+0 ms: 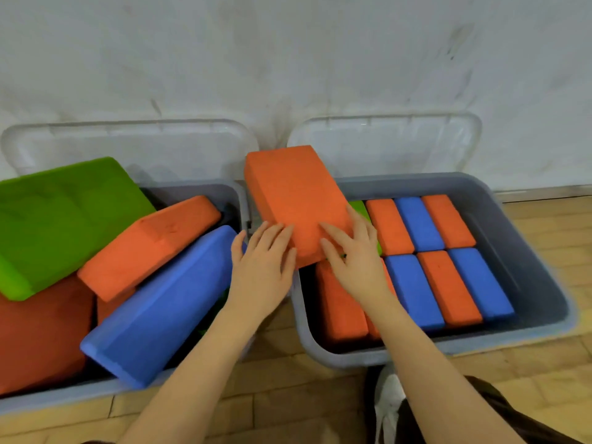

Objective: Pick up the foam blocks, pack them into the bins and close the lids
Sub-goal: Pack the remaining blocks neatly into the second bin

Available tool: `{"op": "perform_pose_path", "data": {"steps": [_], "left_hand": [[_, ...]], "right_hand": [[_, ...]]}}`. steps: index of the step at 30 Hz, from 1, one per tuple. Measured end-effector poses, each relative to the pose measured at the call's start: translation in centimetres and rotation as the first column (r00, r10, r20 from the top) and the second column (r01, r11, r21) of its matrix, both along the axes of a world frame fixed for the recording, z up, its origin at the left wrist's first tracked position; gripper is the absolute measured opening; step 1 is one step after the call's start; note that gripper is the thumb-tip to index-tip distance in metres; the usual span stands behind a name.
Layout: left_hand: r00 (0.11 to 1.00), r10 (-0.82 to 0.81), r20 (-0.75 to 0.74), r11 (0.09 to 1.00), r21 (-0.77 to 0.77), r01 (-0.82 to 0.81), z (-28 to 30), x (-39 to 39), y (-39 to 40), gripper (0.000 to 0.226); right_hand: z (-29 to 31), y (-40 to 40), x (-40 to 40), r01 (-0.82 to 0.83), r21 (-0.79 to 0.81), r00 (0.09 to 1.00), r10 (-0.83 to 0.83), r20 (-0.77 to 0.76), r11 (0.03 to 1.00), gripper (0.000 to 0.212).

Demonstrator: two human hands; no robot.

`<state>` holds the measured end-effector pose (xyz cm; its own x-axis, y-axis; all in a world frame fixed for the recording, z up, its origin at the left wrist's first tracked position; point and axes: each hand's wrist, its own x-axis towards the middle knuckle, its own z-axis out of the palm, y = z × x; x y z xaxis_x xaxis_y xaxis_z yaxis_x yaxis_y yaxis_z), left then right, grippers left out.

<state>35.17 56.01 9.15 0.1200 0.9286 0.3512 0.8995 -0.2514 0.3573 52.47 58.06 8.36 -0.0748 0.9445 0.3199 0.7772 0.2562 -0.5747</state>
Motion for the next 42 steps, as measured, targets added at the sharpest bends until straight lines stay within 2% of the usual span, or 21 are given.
{"op": "perform_pose_path", "data": {"steps": [2, 4, 6, 8, 10, 13, 16, 18, 21, 23, 26, 30, 31, 33, 35, 38, 40, 42], "left_hand": [[0.999, -0.008, -0.04, 1.0, -0.001, 0.008, 0.6, -0.8, 0.9, 0.045], [0.993, 0.03, -0.111, 1.0, 0.003, -0.03, 1.1, -2.2, 1.7, 0.046], [0.981, 0.071, -0.182, 0.997, -0.021, -0.076, 1.5, -3.8, 1.9, 0.045], [0.972, 0.086, -0.218, 0.992, -0.071, -0.103, 1.7, -5.3, 1.1, 0.044], [0.964, 0.09, -0.249, 0.989, -0.089, -0.115, 1.7, -6.4, -0.2, 0.046], [0.924, 0.045, -0.381, 0.991, -0.098, -0.088, 1.2, -7.4, -1.4, 0.052], [0.875, 0.02, -0.484, 0.983, -0.152, -0.107, 0.9, -7.9, -1.4, 0.08], [0.86, 0.043, -0.508, 0.979, -0.148, -0.137, 1.0, -8.1, -1.5, 0.082], [0.88, 0.07, -0.47, 0.986, -0.101, -0.133, 1.3, -8.9, -1.3, 0.071], [0.891, 0.073, -0.449, 0.99, -0.077, -0.12, 1.3, -9.2, -1.2, 0.067], [0.89, 0.066, -0.452, 0.992, -0.07, -0.109, 1.2, -9.3, -1.3, 0.066], [0.895, 0.053, -0.443, 0.993, -0.071, -0.094, 1.3, -9.2, -1.5, 0.063], [0.901, 0.057, -0.43, 0.994, -0.063, -0.093, 1.5, -9.3, -1.5, 0.062], [0.919, 0.066, -0.388, 0.996, -0.035, -0.087, 2.2, -9.5, -1.7, 0.058], [0.933, 0.069, -0.354, 0.998, 0.021, -0.066, 3.1, -9.7, -2.0, 0.051], [0.949, 0.06, -0.309, 0.996, 0.078, -0.038, 4.8, -9.8, -2.8, 0.053], [0.967, 0.047, -0.252, 0.996, 0.09, -0.025, 6.2, -9.7, -3.7, 0.055], [0.984, 0.035, -0.174, 0.994, 0.113, -0.016, 7.7, -9.8, -4.5, 0.056]], "right_hand": [[-0.4, -1.0, -0.9, 0.09, 0.019, 0.996, -0.09, -0.007, 0.996, 0.05], [-0.3, -1.6, -2.3, 0.156, 0.007, 0.985, -0.156, 0.073, 0.988, 0.066], [0.0, -1.5, -3.8, 0.195, -0.135, 0.967, -0.168, 0.19, 0.971, 0.09], [0.4, -1.1, -5.2, 0.22, -0.229, 0.956, -0.164, 0.242, 0.948, 0.1], [0.6, -0.6, -5.9, 0.203, -0.218, 0.963, -0.154, 0.221, 0.955, 0.095], [0.2, 0.1, -6.0, 0.108, -0.177, 0.99, -0.09, 0.108, 0.978, 0.079], [-0.1, 0.8, -5.5, 0.016, -0.114, 1.0, -0.016, 0.007, 0.993, 0.063], [-0.1, 1.3, -5.2, -0.039, -0.05, 0.999, 0.037, -0.029, 0.998, 0.054], [-0.3, 1.6, -5.2, -0.134, 0.058, 0.99, 0.136, -0.037, 0.989, 0.047], [-0.8, 1.4, -5.5, -0.113, 0.065, 0.992, 0.116, -0.042, 0.991, 0.044], [-1.6, 1.0, -5.8, 0.033, -0.02, 0.997, -0.031, 0.065, 0.999, 0.053], [-1.3, 1.5, -6.5, 0.026, -0.145, 0.999, -0.023, 0.025, 0.989, 0.058], [-1.0, 1.6, -6.8, 0.048, -0.153, 0.998, -0.04, 0.056, 0.987, 0.058], [-0.3, 1.3, -7.4, 0.119, -0.115, 0.983, -0.101, 0.156, 0.986, 0.057], [0.4, 0.5, -7.9, 0.123, 0.0, 0.982, -0.122, 0.142, 0.992, 0.055], [1.7, -1.1, -8.6, -0.02, 0.127, 0.997, 0.01, 0.078, 0.992, 0.05], [3.2, -2.0, -9.1, -0.139, 0.153, 0.99, 0.135, 0.034, 0.978, 0.047], [5.1, -2.6, -9.7, -0.24, 0.15, 0.964, 0.253, -0.077, 0.959, 0.044]]}}
